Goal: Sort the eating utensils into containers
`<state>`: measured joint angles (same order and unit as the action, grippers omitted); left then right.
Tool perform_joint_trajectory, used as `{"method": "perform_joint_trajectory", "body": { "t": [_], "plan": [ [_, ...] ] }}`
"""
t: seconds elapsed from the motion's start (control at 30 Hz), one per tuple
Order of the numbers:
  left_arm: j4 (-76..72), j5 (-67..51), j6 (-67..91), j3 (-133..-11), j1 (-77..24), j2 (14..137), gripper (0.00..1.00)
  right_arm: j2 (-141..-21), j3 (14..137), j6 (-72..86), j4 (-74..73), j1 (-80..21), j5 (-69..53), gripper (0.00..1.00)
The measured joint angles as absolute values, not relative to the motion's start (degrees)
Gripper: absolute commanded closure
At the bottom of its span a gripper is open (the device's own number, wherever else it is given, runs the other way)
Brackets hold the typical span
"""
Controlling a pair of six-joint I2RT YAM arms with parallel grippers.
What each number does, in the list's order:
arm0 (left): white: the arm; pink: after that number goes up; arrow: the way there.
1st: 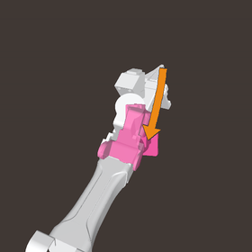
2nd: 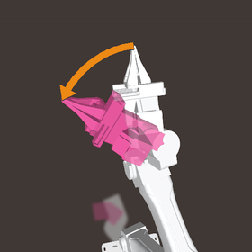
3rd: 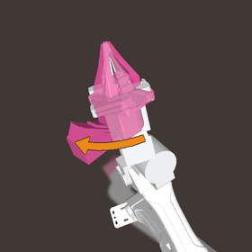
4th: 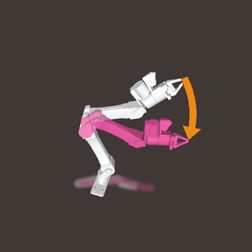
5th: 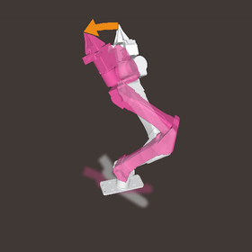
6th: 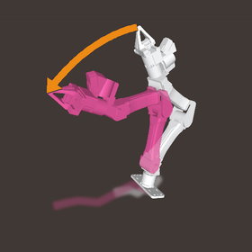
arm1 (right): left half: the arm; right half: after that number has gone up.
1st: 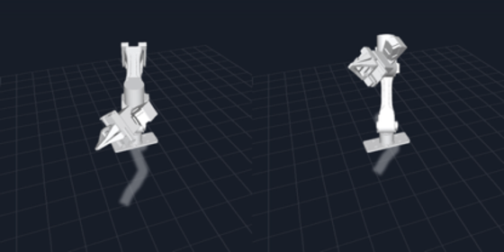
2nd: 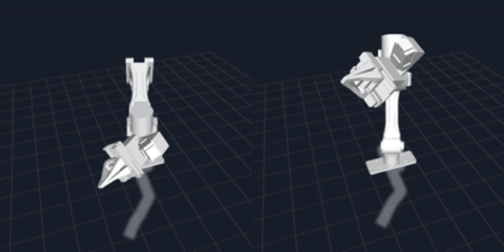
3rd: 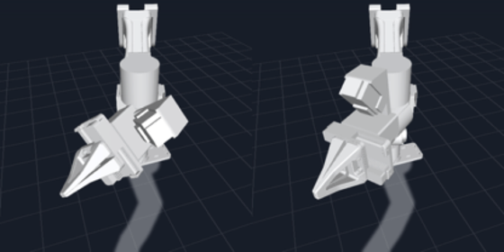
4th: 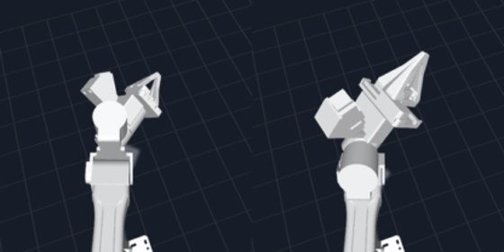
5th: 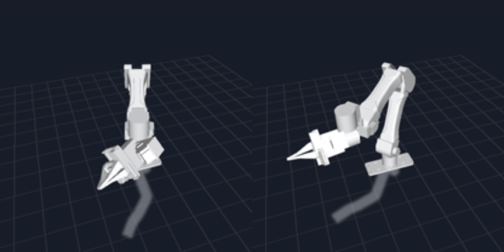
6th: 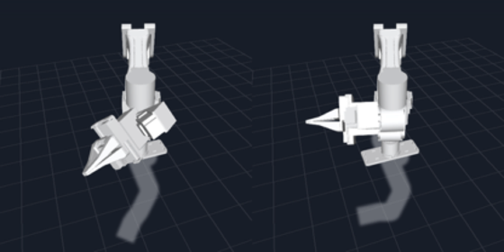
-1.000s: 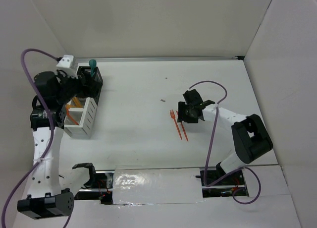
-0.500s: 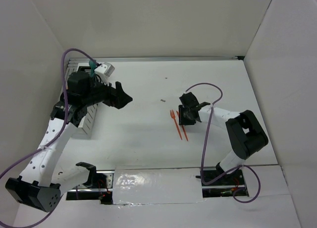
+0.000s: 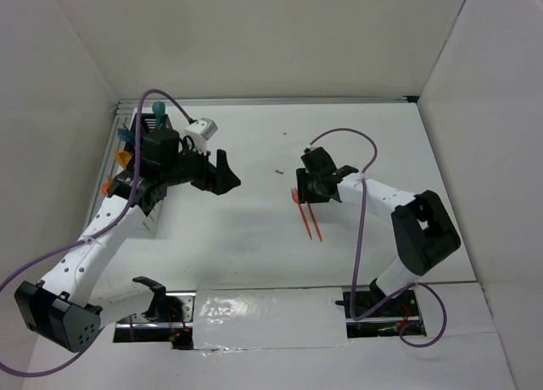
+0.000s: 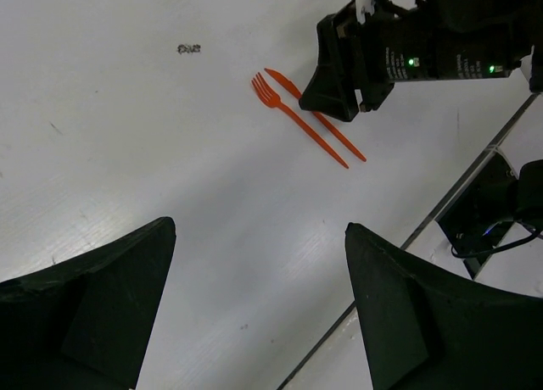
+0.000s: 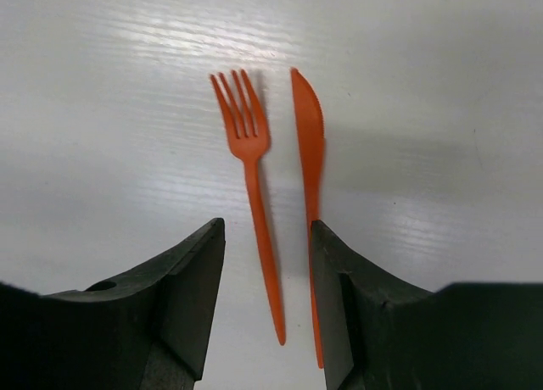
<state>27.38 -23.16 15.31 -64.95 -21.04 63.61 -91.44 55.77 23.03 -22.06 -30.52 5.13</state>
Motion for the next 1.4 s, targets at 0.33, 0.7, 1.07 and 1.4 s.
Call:
{"method": "perform_joint_trajectory", "body": {
  "t": [0.33, 0.7, 1.07, 1.4],
  "plan": [
    [26.59, -22.04, 16.86, -61.65, -23.18, 63.9, 0.06, -91.2, 57.65, 19.35, -21.82, -32.45, 2.48, 0.52],
    [26.09, -20.64, 16.82, -61.47, -23.31, 63.92, 0.06, -97.91, 57.47, 17.26, -21.34, -34.15, 2.9, 0.56],
    [25.19, -20.75, 16.84, -61.45, -23.62, 65.19, 0.07, -99.61, 57.23, 15.38, -19.35, -34.37, 4.95, 0.8],
    [20.73, -18.81, 28.6, -57.28, -24.53, 70.61, 0.08, -100.27, 57.04, 14.85, -15.59, -34.52, 4.27, 1.0]
  ]
}}
